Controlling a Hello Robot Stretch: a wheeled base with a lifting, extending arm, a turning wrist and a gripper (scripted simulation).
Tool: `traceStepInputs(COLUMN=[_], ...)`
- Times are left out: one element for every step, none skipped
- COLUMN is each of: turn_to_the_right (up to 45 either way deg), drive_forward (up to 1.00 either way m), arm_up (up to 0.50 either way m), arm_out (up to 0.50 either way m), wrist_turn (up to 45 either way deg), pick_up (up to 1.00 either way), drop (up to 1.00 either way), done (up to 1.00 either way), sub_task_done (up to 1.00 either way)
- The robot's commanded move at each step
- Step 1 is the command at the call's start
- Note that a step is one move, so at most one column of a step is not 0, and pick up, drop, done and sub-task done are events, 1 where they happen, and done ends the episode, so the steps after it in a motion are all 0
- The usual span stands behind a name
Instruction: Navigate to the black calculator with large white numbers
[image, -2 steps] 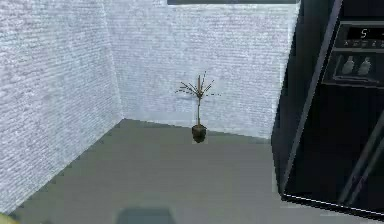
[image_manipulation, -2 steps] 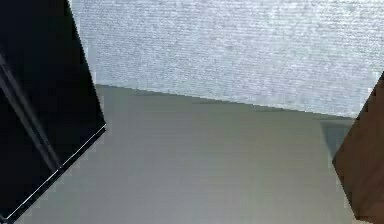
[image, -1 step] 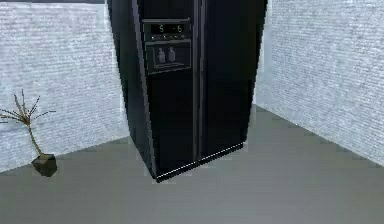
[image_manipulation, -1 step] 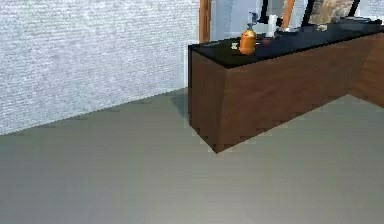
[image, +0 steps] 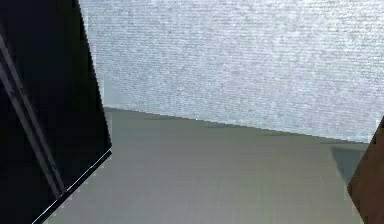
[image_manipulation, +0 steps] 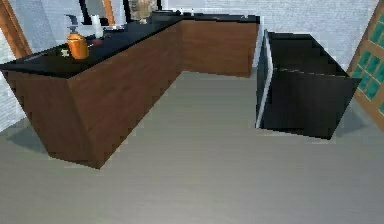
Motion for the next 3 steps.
traceStepInputs(turn_to_the_right=[27.0, 0.0, 6.0], drive_forward=[0.00, 1.00, 0.00], arm_up=[0.00, 0.00, 0.00], arm_out=[0.00, 0.00, 0.00], wrist_turn=[0.0, 0.0, 0.0], pick_up=[0.00, 0.00, 0.00], drop=[0.00, 0.00, 0.00], done=[0.00, 0.00, 0.00], sub_task_done=[0.00, 0.00, 0.00])
